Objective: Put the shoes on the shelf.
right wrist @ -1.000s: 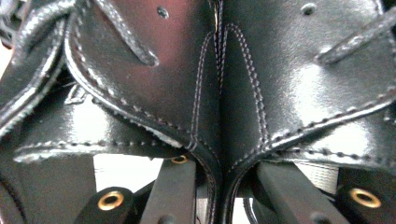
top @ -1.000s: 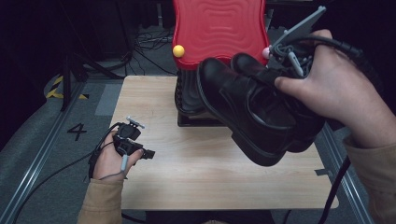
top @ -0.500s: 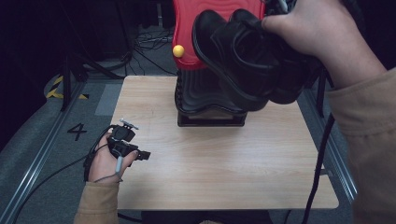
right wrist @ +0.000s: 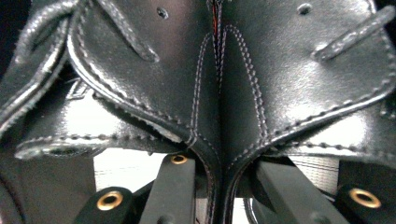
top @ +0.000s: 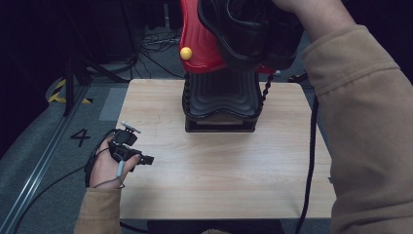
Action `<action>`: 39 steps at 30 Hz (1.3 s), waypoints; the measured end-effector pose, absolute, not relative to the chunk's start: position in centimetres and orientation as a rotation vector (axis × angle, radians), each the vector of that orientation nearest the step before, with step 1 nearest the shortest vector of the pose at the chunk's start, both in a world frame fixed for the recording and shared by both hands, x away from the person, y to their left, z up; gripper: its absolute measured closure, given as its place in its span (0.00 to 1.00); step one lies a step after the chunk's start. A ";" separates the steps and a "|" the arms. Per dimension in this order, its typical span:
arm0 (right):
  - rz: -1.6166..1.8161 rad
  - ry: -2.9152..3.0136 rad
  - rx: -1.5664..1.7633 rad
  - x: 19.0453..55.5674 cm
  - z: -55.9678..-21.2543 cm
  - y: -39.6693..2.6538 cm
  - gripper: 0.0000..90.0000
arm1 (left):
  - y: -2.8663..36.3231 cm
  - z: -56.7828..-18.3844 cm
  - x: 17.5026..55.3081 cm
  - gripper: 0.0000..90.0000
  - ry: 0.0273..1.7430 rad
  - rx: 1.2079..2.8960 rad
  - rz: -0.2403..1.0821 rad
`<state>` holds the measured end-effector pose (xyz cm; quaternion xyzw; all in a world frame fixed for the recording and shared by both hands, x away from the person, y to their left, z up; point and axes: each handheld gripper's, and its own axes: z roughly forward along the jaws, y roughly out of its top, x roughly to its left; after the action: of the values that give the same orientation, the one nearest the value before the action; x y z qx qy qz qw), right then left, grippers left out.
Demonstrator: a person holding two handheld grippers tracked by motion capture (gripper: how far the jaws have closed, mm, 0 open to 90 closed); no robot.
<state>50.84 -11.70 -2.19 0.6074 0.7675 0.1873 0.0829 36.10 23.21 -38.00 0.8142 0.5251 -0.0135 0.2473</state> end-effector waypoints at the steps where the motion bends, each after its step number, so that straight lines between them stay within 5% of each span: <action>1: 0.562 2.275 1.821 51.3 -2.1 -11.5 0.91 | 23.3 -38.0 36.1 0.45 1.432 2.217 -0.039; 20: 0.689 2.097 1.837 56.3 -2.2 -7.7 0.91 | 25.2 -38.0 36.5 0.44 1.429 2.178 -0.061; 39: 0.716 1.992 1.846 57.5 -5.5 -6.3 0.90 | 24.9 -37.7 36.2 0.44 1.411 2.176 -0.054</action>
<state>57.49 -6.33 -5.51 0.6482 0.6994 0.2513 0.1659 36.21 24.94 -37.72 0.8077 0.5236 -0.0201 0.2702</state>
